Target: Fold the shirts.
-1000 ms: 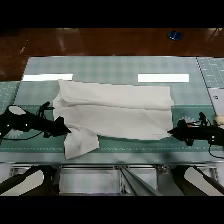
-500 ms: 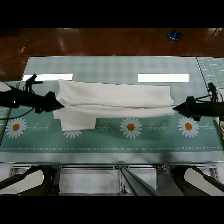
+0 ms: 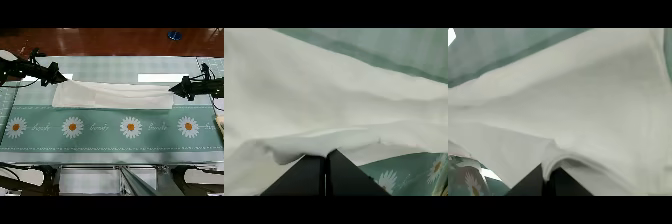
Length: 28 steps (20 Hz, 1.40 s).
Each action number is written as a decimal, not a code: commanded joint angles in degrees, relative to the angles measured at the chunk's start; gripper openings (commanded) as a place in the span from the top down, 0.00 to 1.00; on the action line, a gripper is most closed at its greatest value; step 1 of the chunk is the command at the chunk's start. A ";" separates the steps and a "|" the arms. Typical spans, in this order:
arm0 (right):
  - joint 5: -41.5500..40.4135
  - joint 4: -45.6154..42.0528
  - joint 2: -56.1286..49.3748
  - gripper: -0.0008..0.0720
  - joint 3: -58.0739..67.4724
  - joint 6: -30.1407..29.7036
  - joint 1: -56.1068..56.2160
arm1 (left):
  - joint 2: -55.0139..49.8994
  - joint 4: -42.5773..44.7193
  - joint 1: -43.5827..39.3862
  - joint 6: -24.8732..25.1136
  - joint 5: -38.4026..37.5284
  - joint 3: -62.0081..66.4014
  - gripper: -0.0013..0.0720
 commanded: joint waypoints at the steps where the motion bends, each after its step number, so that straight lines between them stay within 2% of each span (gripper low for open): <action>1: -2.12 0.20 -6.23 0.96 5.40 1.57 1.05 | -6.27 0.72 -0.31 -1.99 -1.86 5.25 0.95; 3: -5.07 0.17 -8.00 0.96 5.86 2.25 1.03 | -8.15 0.66 -0.31 -1.95 -1.92 5.25 0.95; 4: -6.64 0.09 -8.52 0.82 5.86 2.25 1.05 | -8.90 0.63 -0.33 -1.97 -1.90 5.25 0.90; 5: -8.02 0.00 -8.83 0.46 5.86 2.25 1.05 | -9.35 0.59 -0.31 -2.01 -2.08 5.27 0.67; 6: -8.39 0.22 -8.76 0.42 5.88 1.92 1.03 | -9.42 0.37 -0.28 -1.88 -3.54 5.31 0.29; 8: -3.67 -3.21 -8.07 0.42 9.18 0.90 -1.44 | -9.40 1.64 1.90 3.56 -8.83 7.98 0.29; 11: 2.40 -12.63 -4.72 0.42 12.39 3.39 -7.32 | -8.09 3.89 9.01 3.02 -17.42 14.01 0.29; 12: 3.52 -16.55 -3.61 0.42 12.24 3.85 -8.79 | -6.29 4.44 10.93 0.17 -17.42 14.01 0.29; 13: 4.09 -20.04 -2.82 0.42 11.56 4.52 -9.75 | -3.54 6.14 12.28 -2.89 -15.52 13.31 0.29; 15: 3.08 -22.43 -2.67 0.42 9.14 5.11 -10.03 | 4.33 8.90 12.28 -3.39 -7.32 8.63 0.29; 18: -2.89 -12.26 -4.55 0.42 3.82 4.07 -9.62 | 20.63 9.03 7.39 -0.15 8.02 -5.68 0.29; 20: -2.62 -7.41 -7.89 0.42 3.30 2.12 -8.28 | 30.56 9.03 2.14 1.51 15.82 -15.74 0.29; 23: -2.54 -5.14 -12.26 0.42 3.30 0.07 -3.52 | 37.00 9.03 -4.63 2.58 17.75 -23.63 0.29; 25: -2.23 -1.55 -14.40 0.42 3.32 -1.49 -0.68 | 36.63 9.03 -7.87 2.60 17.64 -24.46 0.29; 27: -2.51 -1.49 -15.63 0.42 3.32 -1.40 2.49 | 35.28 9.03 -10.67 2.62 17.66 -24.39 0.29; 28: -2.78 -1.42 -15.74 0.51 3.39 -1.38 3.89 | 34.58 9.01 -12.04 2.62 17.68 -24.37 0.29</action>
